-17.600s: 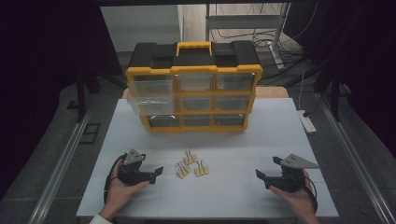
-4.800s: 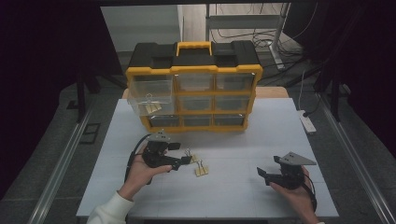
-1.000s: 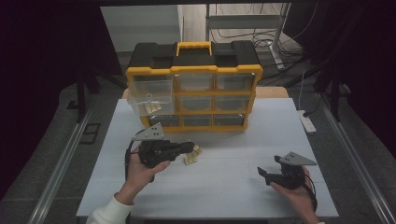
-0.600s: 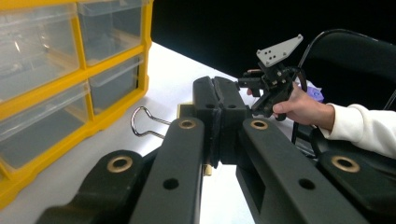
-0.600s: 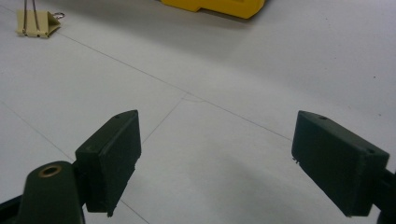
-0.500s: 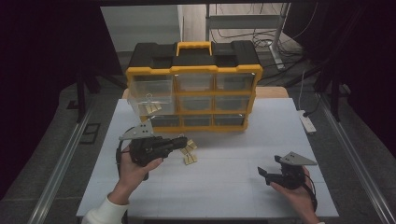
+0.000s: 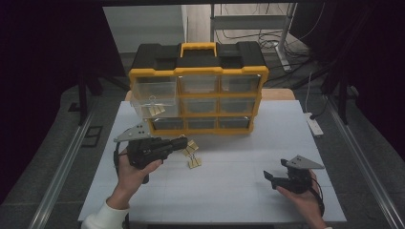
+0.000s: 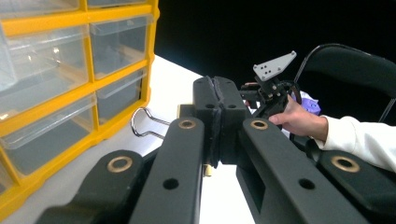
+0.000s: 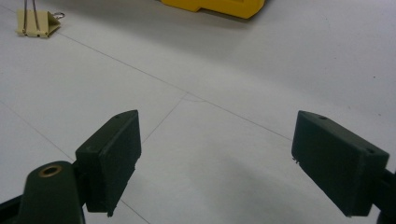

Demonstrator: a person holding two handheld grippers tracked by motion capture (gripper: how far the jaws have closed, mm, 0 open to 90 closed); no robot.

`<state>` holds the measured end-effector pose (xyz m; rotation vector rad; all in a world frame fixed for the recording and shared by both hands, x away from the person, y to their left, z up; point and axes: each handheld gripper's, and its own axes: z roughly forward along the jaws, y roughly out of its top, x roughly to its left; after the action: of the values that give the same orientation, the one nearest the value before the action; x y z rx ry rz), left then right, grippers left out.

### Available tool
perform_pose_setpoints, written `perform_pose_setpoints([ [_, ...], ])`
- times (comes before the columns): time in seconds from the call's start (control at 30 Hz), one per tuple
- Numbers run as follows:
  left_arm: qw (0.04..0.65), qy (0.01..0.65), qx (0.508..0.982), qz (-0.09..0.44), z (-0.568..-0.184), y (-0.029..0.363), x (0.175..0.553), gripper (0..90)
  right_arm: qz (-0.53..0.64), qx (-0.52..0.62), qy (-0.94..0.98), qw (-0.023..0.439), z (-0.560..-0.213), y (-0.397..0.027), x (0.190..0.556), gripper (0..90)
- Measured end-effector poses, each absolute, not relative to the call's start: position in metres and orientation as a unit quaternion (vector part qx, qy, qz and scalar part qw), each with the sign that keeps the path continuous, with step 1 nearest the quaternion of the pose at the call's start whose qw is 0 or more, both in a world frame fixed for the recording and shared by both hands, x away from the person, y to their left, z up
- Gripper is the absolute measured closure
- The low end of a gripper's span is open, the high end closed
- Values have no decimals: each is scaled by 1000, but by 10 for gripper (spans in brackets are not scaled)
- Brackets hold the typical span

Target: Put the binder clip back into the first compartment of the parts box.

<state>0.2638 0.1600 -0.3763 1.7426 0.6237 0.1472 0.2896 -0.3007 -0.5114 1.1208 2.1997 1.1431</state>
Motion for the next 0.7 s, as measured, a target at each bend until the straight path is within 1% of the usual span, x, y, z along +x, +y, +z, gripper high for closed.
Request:
perform_pose_setpoints([
  [0.47,606,277,742,79,-367,171,266,892,411,409,787,210,-511,-301,289,162],
  [0.7,620,277,730,80,-352,177,272,892,413,410,786,210,-511,-302,290,162],
])
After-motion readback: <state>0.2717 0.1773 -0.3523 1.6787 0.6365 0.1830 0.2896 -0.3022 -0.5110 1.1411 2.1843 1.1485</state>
